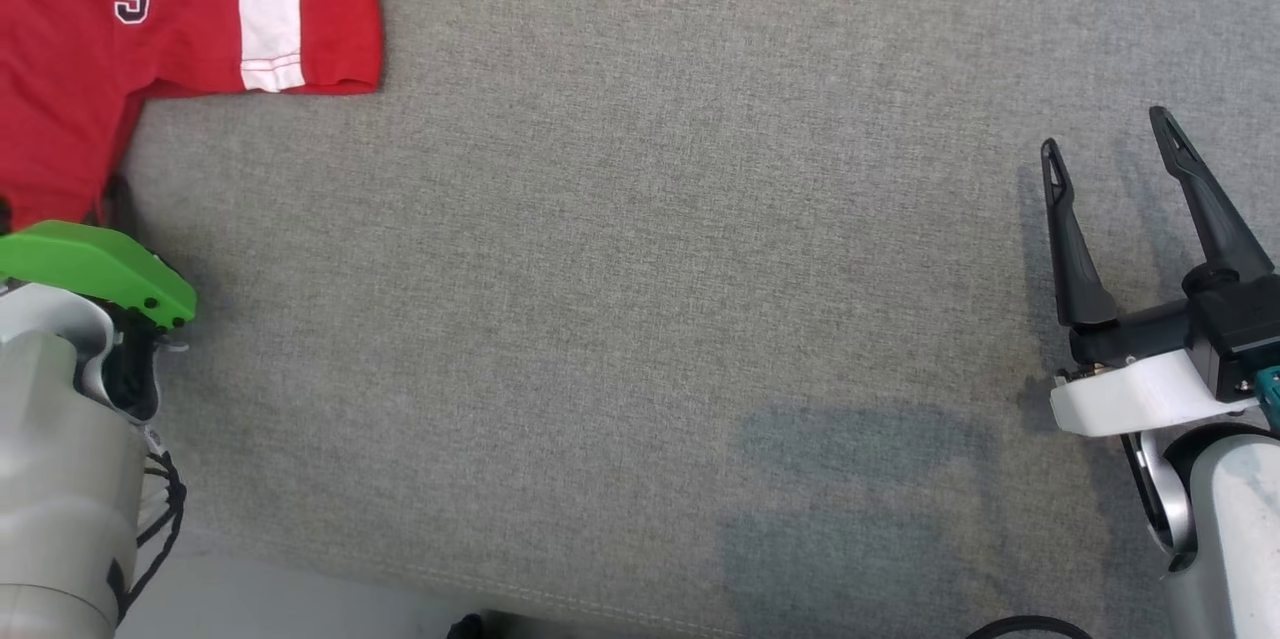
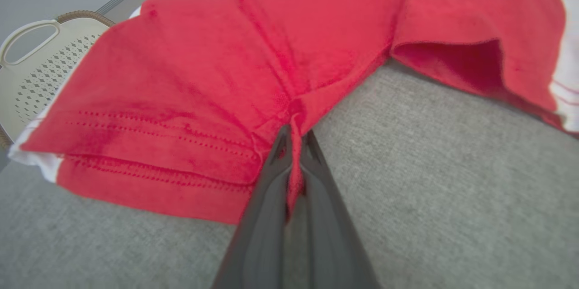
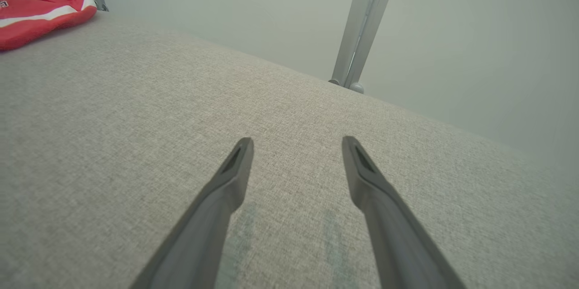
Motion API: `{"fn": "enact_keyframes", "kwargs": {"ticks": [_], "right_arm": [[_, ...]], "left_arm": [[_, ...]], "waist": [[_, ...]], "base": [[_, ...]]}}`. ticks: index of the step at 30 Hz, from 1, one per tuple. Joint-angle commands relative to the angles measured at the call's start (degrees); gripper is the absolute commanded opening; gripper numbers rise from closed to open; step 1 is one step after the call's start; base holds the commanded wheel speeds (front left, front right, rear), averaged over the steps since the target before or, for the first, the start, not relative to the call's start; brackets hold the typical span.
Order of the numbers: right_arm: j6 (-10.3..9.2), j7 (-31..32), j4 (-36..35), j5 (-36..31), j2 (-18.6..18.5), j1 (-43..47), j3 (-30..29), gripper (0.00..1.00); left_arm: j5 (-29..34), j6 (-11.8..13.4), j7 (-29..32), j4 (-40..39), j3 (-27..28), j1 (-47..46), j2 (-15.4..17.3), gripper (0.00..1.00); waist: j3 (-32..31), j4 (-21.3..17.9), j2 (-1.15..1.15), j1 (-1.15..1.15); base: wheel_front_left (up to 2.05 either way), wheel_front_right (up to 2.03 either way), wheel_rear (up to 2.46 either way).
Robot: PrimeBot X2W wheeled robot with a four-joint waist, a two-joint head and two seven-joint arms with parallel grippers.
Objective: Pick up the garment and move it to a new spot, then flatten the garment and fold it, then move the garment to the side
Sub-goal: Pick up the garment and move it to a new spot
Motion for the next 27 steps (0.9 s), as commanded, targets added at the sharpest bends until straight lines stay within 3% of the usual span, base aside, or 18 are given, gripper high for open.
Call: {"fn": "enact_keyframes", "kwargs": {"ticks": [1, 16, 27], "right_arm": [[-0.11, -0.14, 0.24, 0.50, -0.07, 0.69, -0.17, 1.00], [-0.11, -5.12, 6.69, 2.53, 3.48, 0.98, -0.35, 1.00], [-0.11, -8.53, 12.78, 5.11, 6.85, 1.79, -0.38, 1.00]], "left_arm": [[-0.58, -0.29, -0.27, -1.61, -1.77, 2.72, -2.58, 0.00], [-4.17, -0.23, -4.95, -20.88, -16.04, 5.90, -1.06, 0.00], [-6.54, -0.22, -3.99, -36.50, -26.42, 7.04, -2.60, 0.00]], "waist": [[-1.42, 0.60, 0.00, 0.00], [-8.28, -0.23, 0.00, 0.00], [-14.95, -7.26, 0.00, 0.00]], "base": [[0.00, 0.00, 0.00], [0.00, 0.00, 0.00], [0.00, 0.00, 0.00]]}}
